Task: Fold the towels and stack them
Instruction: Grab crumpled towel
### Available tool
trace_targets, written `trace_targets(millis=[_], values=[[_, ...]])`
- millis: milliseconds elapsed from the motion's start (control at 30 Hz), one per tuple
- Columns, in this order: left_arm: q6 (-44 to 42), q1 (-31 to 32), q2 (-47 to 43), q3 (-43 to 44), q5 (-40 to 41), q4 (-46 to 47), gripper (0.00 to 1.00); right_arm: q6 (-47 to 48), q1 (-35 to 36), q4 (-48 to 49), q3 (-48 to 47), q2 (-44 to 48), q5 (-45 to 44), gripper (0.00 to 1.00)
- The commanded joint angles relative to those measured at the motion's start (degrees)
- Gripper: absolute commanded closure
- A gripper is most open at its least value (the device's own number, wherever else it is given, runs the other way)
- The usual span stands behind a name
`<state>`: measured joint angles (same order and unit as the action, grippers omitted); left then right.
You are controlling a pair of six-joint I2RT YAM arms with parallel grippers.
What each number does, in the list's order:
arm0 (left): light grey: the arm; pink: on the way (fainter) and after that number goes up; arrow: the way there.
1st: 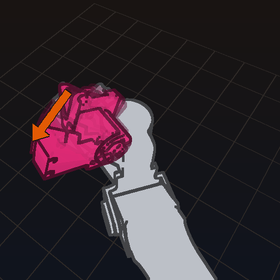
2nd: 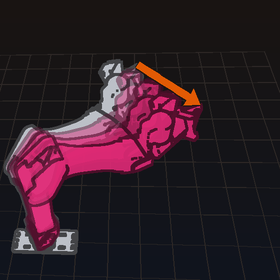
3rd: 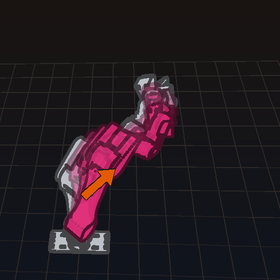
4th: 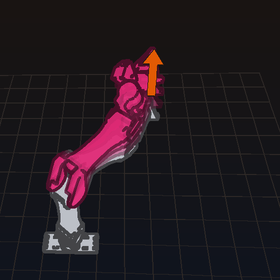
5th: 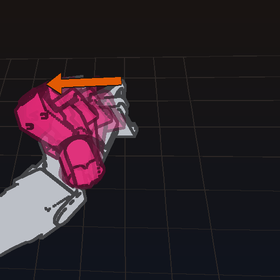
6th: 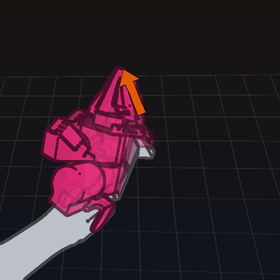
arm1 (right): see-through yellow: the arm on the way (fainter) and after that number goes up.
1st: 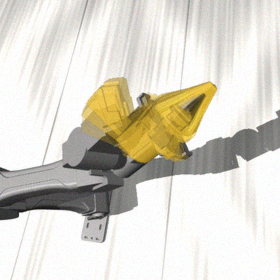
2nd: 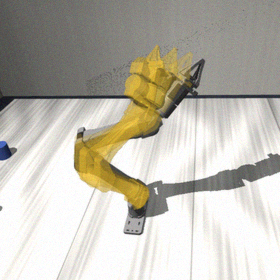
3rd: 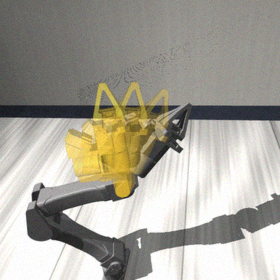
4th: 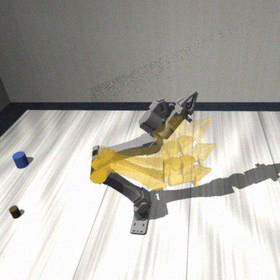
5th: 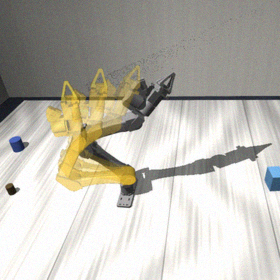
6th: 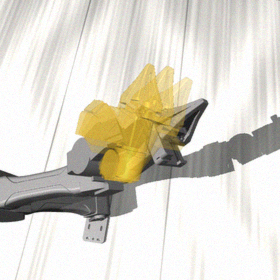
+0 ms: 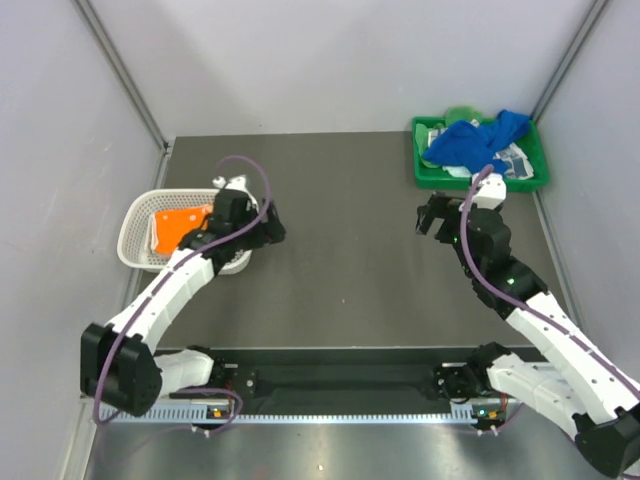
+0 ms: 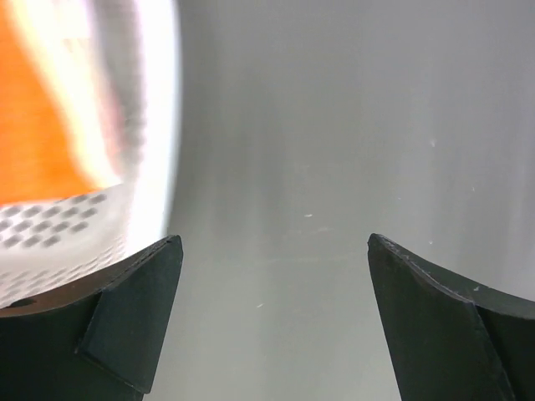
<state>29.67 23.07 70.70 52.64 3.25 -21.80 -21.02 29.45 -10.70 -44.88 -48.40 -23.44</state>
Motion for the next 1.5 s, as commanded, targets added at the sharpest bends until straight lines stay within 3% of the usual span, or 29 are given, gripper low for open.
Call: trace_targets(millis=[0,233,433,667,833,1067,1333,1467], values=[[-0.1,-3.6,-5.7,0.4,-8.3,-4.0,0.04,2.3,-0.4,-6.6,-5.0,-2.3,-4.2,0.00],[-0.3,-1.8,-4.9,0.4,-9.9,-3.7,0.04,4.6,-4.8,-7.1,-17.0,-16.6,-3.0,0.00],[-0.4,-0.7,-4.5,0.7,-12.0,-3.3,0.04,4.2,-16.5,-3.9,-28.3,-30.9,6.3,0.00],[-0.5,-0.1,-4.7,1.0,-13.9,-2.3,0.04,4.9,-25.7,-4.2,-43.8,-48.3,8.2,0.10],[-0.1,0.0,-4.3,1.5,-14.8,-1.8,0.04,4.4,-28.0,-1.3,-51.2,-58.2,7.7,0.15],[-0.5,0.1,-4.6,2.6,-15.1,-1.8,0.04,4.3,-29.0,8.7,-55.8,-69.0,8.0,0.14],[-1.6,0.2,-4.1,3.3,-14.0,-2.6,0.04,3.9,-28.9,8.9,-65.2,-78.9,9.6,0.13],[-1.7,0.2,-3.6,3.2,-13.8,-2.7,0.04,3.2,-28.9,9.1,-66.9,-81.3,9.7,0.21]])
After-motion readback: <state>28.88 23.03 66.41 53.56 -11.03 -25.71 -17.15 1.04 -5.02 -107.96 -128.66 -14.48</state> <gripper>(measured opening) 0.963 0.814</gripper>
